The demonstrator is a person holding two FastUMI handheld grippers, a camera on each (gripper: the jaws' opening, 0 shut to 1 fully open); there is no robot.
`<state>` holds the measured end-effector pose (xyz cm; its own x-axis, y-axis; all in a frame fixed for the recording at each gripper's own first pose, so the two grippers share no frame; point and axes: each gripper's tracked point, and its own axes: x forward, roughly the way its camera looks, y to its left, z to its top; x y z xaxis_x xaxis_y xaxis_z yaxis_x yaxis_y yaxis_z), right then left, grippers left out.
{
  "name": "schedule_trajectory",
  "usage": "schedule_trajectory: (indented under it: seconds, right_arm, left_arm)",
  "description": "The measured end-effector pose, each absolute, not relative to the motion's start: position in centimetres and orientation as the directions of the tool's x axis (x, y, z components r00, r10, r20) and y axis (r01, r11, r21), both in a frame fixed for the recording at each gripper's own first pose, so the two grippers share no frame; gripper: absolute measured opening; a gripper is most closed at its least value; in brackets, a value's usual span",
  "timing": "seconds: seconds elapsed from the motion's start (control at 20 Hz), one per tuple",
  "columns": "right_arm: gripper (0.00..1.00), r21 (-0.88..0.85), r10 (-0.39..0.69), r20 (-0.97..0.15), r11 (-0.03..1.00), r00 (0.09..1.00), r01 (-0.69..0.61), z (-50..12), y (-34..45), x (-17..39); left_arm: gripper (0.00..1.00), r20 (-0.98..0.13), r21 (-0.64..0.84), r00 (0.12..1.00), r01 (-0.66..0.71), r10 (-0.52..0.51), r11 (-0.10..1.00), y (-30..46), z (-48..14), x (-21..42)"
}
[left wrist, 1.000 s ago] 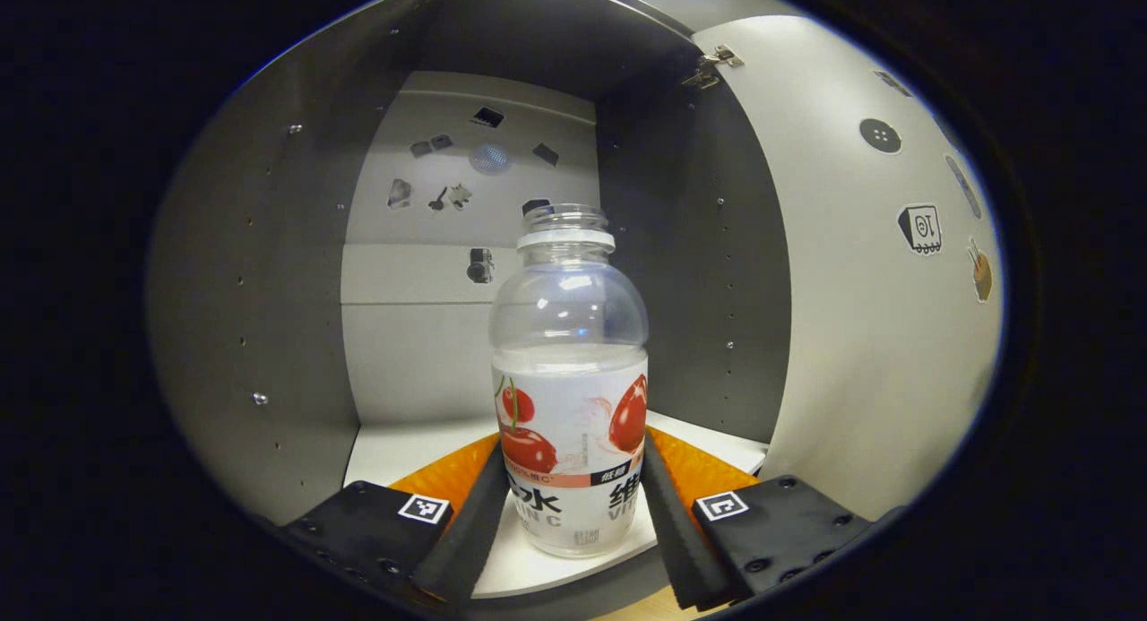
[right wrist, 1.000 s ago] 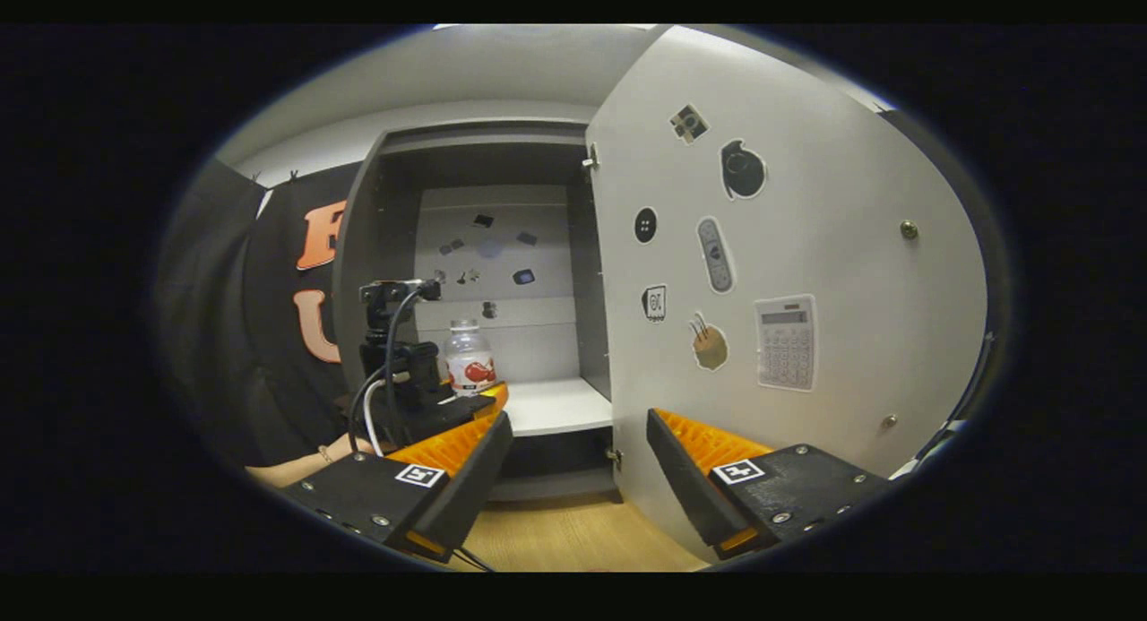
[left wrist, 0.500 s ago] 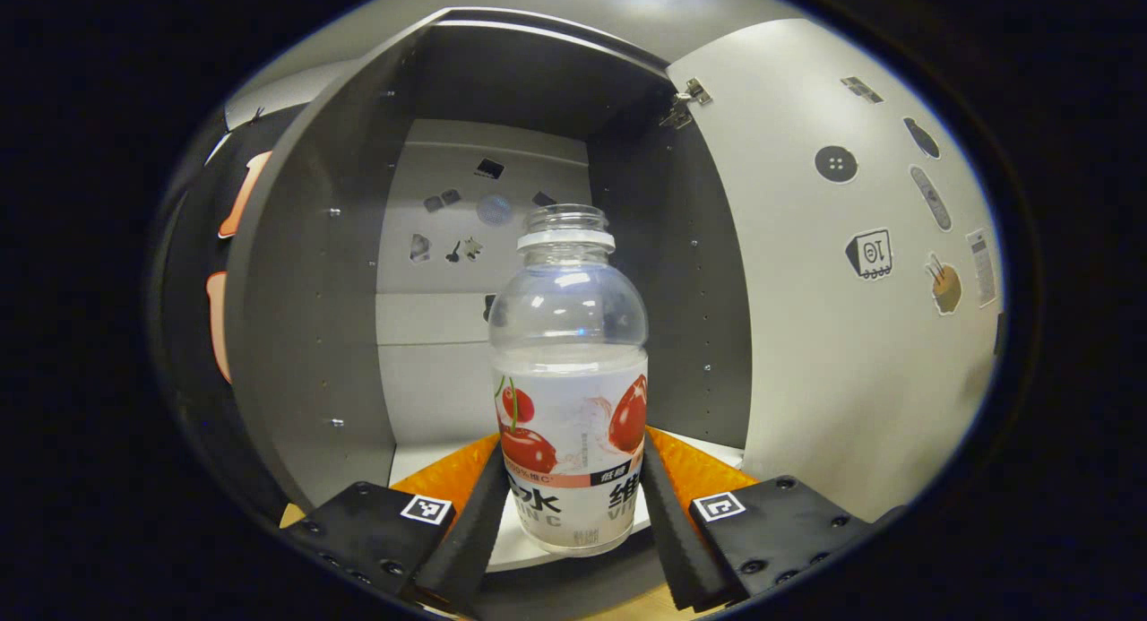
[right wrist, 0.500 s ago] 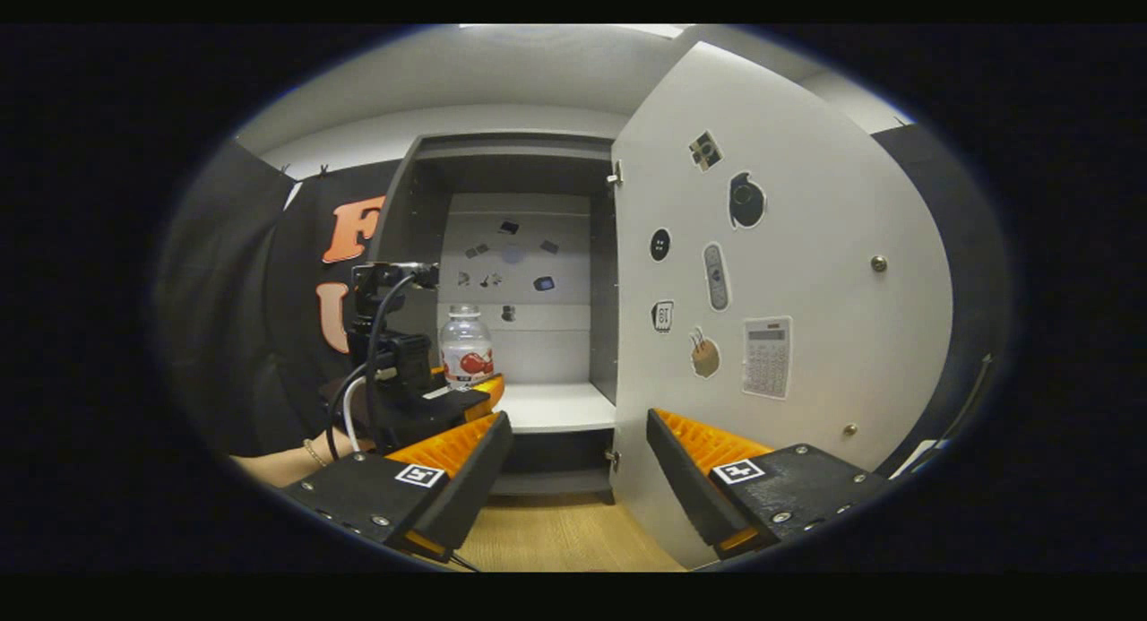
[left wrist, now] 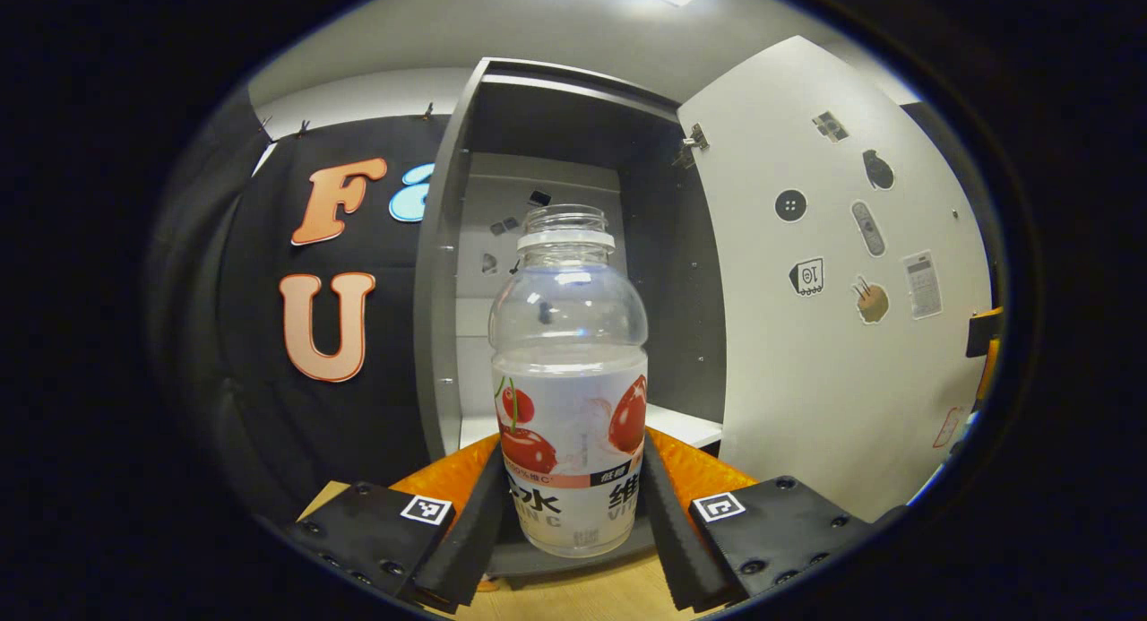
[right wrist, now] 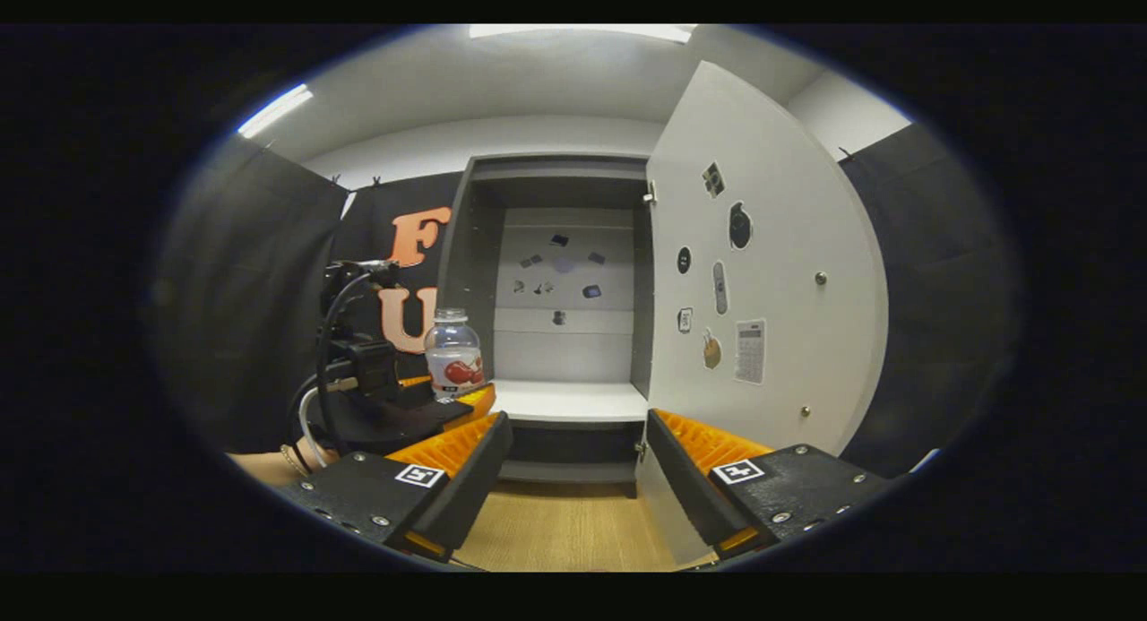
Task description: Open the cabinet door with the right hand, grasp the bottle in the cabinet with the left hand and place it on the coaster, then close the cabinet door with the right hand.
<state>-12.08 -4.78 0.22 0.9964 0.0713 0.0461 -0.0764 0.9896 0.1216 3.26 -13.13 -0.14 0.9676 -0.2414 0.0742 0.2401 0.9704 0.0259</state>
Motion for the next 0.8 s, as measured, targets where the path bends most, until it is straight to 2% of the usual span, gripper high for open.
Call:
schedule_trajectory:
  seconds: [0.2, 0.5, 0.8]
  right_arm:
    - [0.93, 0.117, 0.134, 0.046, 0.983, 0.99, -0.139, -0.2, -3.7, -14.2]
    - [0.93, 0.124, 0.142, 0.036, 0.982, 0.989, -0.146, -1.0, -2.1, -14.7]
    - [0.93, 0.139, 0.129, 0.028, 0.981, 0.991, -0.132, -1.6, 0.8, -13.0]
  left_arm:
    - [0.83, 0.081, 0.014, 0.98, 0.18, -0.181, 0.984, -10.1, -2.1, -0.3]
    - [0.83, 0.054, 0.01, 0.988, 0.143, -0.143, 0.99, -6.0, -7.4, -3.0]
    - [0.83, 0.004, 0.033, 0.99, 0.14, -0.14, 0.99, -2.6, -15.2, -3.9]
